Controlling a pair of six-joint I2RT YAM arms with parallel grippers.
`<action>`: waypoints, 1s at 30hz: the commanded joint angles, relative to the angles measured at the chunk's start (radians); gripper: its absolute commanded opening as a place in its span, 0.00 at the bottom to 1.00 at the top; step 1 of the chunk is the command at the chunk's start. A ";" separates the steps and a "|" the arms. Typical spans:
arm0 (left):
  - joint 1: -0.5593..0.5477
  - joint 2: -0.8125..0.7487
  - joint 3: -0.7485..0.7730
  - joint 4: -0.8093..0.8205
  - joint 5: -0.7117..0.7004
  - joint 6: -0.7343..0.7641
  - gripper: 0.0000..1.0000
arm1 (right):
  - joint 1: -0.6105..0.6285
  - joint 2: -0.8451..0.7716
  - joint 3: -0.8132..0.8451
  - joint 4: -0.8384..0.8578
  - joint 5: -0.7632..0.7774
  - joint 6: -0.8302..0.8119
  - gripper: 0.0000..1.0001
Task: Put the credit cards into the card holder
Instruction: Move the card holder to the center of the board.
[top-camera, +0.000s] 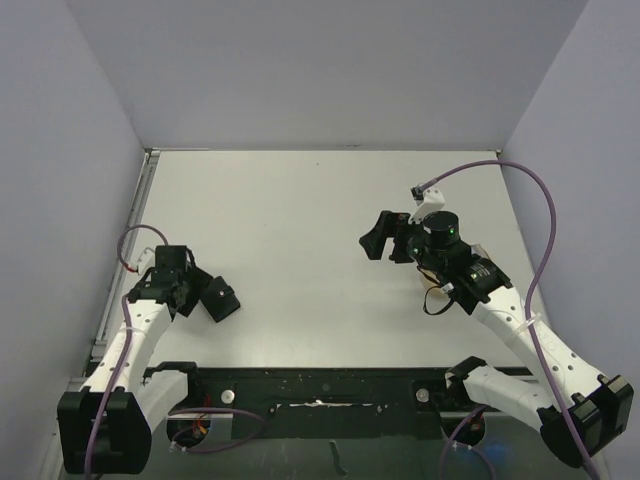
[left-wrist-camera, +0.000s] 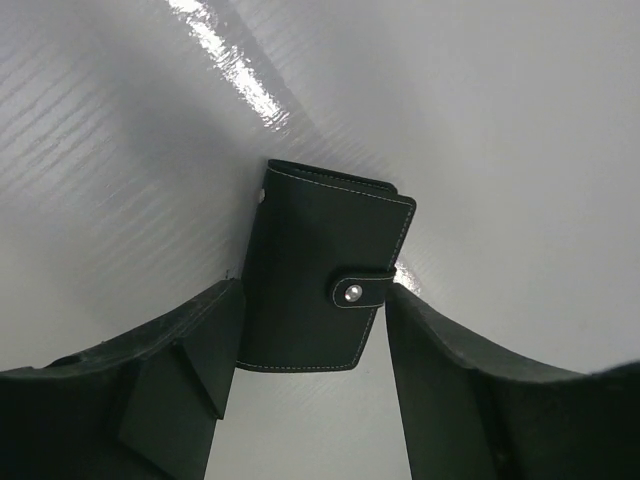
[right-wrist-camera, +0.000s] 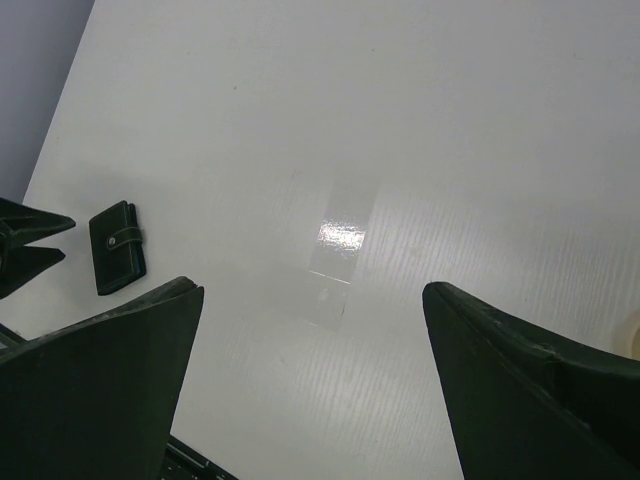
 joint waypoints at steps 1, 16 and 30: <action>0.007 0.017 -0.027 0.074 -0.013 -0.117 0.55 | 0.007 -0.010 0.005 0.054 0.008 -0.015 0.98; -0.005 -0.002 -0.217 0.284 0.125 -0.083 0.36 | 0.007 -0.010 0.015 0.010 0.020 -0.024 0.98; -0.150 0.199 -0.205 0.553 0.358 0.058 0.36 | 0.007 0.016 0.042 -0.036 0.036 -0.015 0.98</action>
